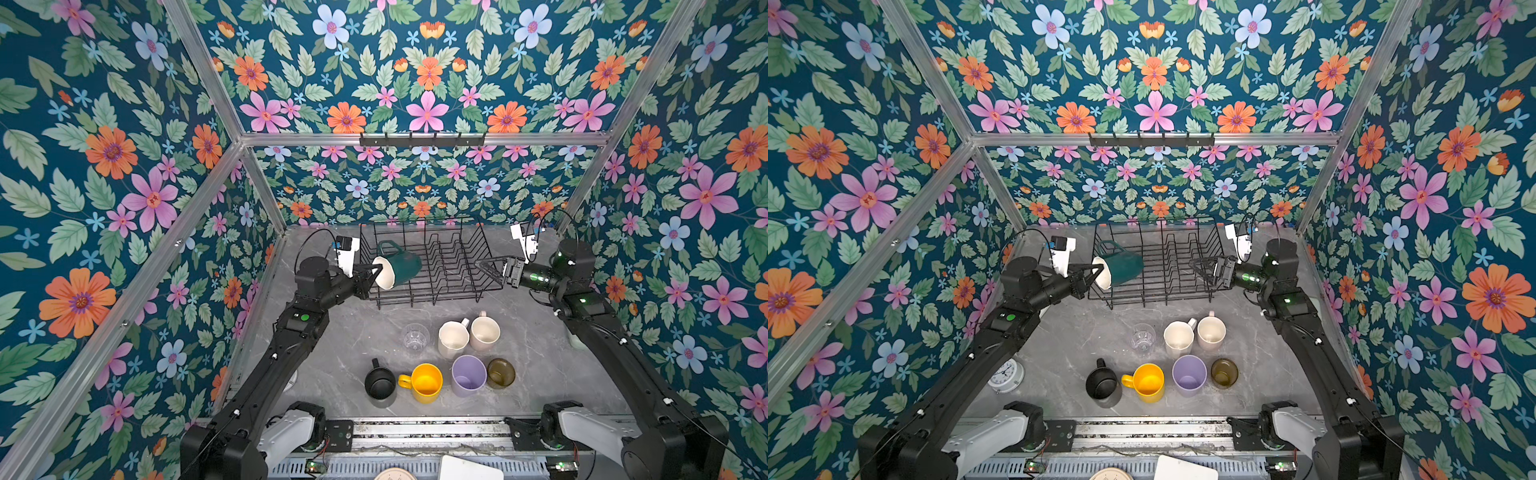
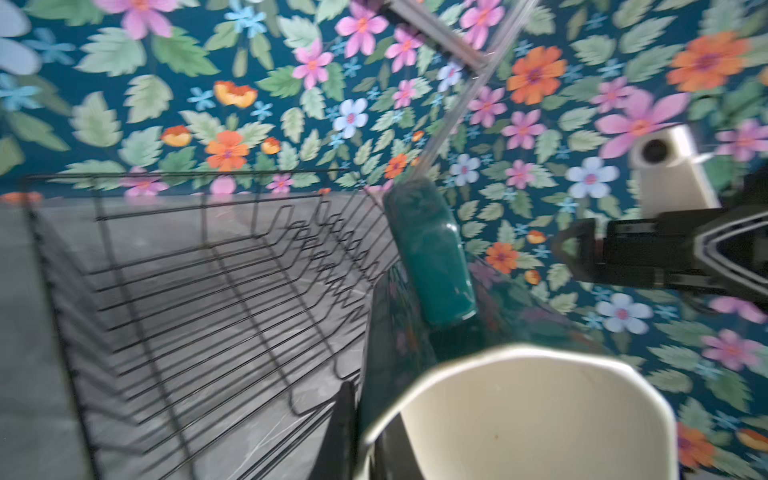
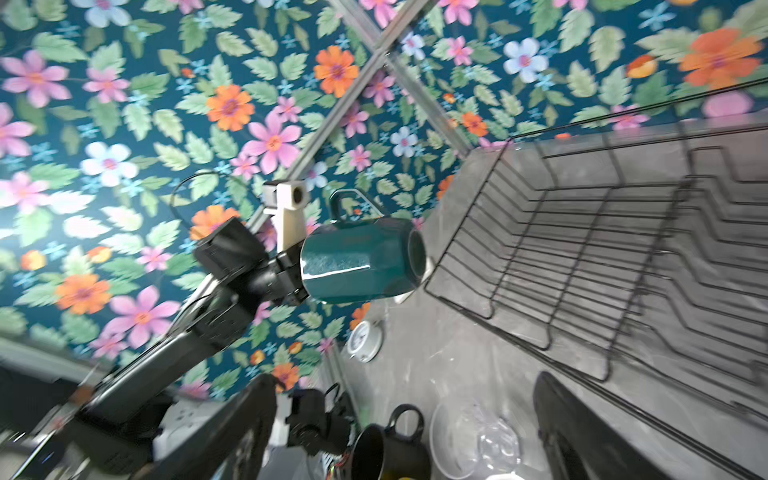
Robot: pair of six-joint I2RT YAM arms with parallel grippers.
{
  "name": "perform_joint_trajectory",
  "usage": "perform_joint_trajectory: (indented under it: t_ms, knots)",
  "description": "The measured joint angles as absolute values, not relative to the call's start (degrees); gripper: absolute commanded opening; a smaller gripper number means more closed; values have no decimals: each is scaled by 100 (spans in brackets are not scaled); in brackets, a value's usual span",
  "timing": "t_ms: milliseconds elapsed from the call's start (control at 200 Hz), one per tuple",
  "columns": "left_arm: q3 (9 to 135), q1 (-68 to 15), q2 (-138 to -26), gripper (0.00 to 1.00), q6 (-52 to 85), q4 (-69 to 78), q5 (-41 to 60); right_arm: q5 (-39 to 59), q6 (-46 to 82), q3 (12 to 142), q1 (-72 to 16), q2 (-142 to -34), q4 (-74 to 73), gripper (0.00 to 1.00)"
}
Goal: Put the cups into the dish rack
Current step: 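Carry the green mug over the rack while the right gripper approaches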
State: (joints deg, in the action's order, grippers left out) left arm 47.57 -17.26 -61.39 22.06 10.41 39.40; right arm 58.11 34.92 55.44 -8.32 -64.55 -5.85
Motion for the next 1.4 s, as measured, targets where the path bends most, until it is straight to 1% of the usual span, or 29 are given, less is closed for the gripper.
perform_joint_trajectory:
  t_ms: [185,475,785,1050,1400]
  knots:
    - [4729,-1699,-6486,0,2742,2366,5363,6442,3616,5498,-1168,-6556,-1160,95]
    - [4495,-1699,-7024,0,3874,3920,6259,6578,3166,5651,-1741,-6705,-1420,96]
    - [4407,-1699,-7380,0,4755,5135,6615,6418,2827,6010,-2279,-7216,-1518,96]
    - [4351,-1693,-7371,0,4987,5441,6788,6261,2641,6407,-2718,-7647,-1444,96]
    - [4300,-1695,-7293,0,5048,5492,6871,5804,2536,6486,-3157,-7778,-1398,96]
